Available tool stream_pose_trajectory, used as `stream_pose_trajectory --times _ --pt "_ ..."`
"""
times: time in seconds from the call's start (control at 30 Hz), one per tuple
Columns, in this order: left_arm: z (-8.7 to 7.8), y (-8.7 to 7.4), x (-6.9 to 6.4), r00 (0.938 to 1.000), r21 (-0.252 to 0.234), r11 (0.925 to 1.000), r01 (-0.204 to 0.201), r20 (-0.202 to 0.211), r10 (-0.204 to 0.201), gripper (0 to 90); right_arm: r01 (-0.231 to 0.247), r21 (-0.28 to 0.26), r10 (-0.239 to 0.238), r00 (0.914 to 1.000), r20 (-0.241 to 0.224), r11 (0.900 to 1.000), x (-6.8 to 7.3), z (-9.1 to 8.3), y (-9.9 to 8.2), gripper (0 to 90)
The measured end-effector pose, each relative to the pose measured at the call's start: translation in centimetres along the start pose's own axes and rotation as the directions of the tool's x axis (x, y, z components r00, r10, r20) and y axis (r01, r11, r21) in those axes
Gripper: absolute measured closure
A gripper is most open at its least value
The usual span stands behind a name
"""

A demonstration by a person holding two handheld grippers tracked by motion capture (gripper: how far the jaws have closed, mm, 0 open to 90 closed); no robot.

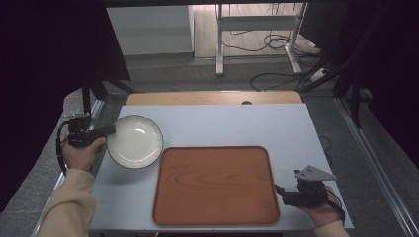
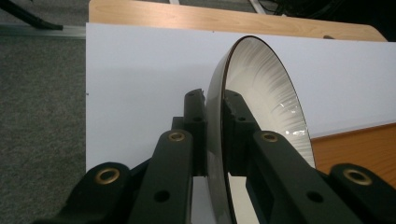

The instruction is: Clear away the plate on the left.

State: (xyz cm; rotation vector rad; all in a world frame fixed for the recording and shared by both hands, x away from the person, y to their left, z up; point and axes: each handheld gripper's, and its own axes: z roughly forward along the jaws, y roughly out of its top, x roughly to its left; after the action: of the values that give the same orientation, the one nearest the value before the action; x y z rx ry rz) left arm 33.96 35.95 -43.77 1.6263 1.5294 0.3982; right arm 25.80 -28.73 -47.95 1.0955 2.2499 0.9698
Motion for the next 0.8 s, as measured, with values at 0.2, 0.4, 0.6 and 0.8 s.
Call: stream_pose_trajectory --times 0.2,0.4,0.6,0.8 --pt "-0.5 0.4 -0.5 0.9999 -0.016 0.9998 -0.013 0.009 0.013 82.4 -0.003 -0.001 0.003 1.0 -0.001 1.0 -0.1 0.0 0.0 13.9" --pt "-0.8 0.7 -1.2 0.9993 -0.028 0.9993 -0.024 0.027 0.025 82.5 -0.004 -0.001 0.004 1.0 -0.001 1.0 -0.1 0.0 0.0 13.9" --pt "-1.4 0.9 -1.6 0.9985 -0.042 0.9987 -0.03 0.044 0.032 82.5 -0.006 -0.003 0.006 1.0 0.001 1.0 -0.1 -0.1 0.0 13.9" --pt "-2.0 0.6 -1.9 0.9977 -0.058 0.998 -0.026 0.062 0.029 82.4 -0.005 -0.003 0.005 1.0 0.001 1.0 -0.1 -0.1 0.0 13.9"
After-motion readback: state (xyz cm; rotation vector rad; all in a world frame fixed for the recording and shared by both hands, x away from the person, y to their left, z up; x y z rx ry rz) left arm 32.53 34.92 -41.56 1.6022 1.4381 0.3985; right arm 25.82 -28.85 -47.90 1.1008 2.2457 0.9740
